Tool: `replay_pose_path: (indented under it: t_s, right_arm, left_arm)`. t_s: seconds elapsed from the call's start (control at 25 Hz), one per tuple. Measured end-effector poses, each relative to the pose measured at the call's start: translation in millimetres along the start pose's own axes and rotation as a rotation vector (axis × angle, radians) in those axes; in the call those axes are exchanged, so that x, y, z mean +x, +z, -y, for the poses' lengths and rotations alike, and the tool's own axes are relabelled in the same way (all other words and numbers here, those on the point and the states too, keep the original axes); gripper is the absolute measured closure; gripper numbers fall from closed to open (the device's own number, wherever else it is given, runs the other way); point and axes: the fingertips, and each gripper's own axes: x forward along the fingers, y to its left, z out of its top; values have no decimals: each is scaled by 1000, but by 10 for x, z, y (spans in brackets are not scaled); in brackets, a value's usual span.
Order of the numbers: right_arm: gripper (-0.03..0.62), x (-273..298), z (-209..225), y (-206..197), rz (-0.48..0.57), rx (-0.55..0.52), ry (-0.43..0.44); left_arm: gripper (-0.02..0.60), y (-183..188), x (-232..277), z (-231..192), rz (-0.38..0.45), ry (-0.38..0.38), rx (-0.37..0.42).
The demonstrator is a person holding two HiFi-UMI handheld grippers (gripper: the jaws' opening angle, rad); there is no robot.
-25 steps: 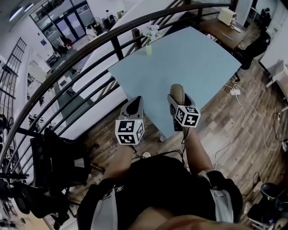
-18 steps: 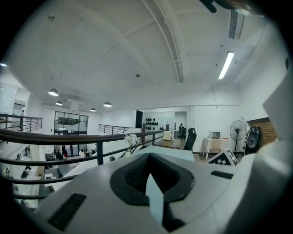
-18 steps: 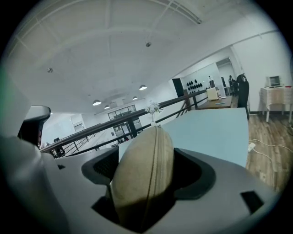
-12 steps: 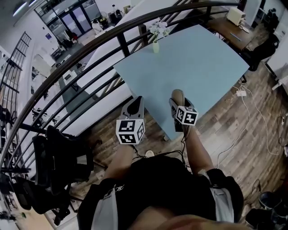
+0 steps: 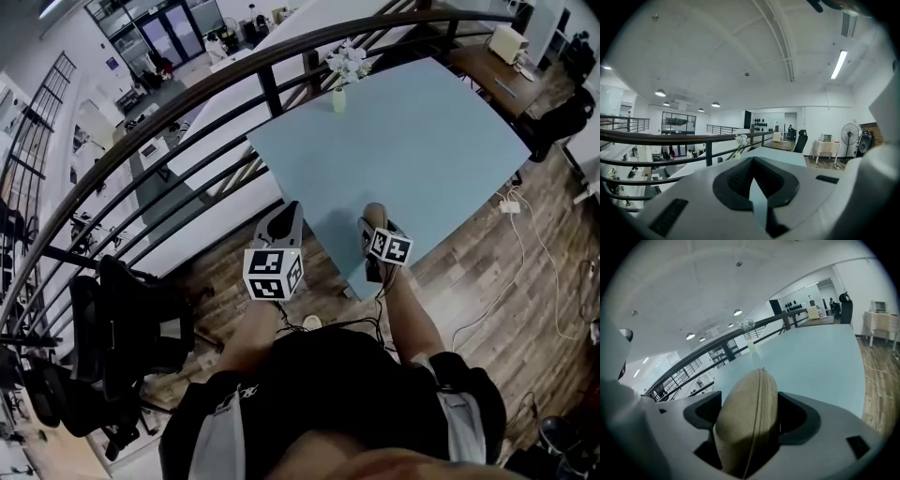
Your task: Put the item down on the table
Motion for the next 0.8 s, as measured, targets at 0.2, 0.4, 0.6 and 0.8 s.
replay_pose_path:
  t_s: [0.2, 0.4, 0.6, 0.8]
  right_arm:
    - [215, 141, -25, -164, -54, 19, 14]
    - [214, 228, -26, -342, -117, 32, 23]
    - [214, 268, -8, -445, -160, 38, 22]
    - [220, 283, 57, -580, -214, 36, 6]
  left_arm:
    - [571, -25, -8, -100, -6, 18, -7]
    - [571, -20, -27, -145, -4, 33, -9]
    - [571, -14, -59, -162, 0, 42, -10]
    - [571, -12, -105, -160, 2, 46, -11]
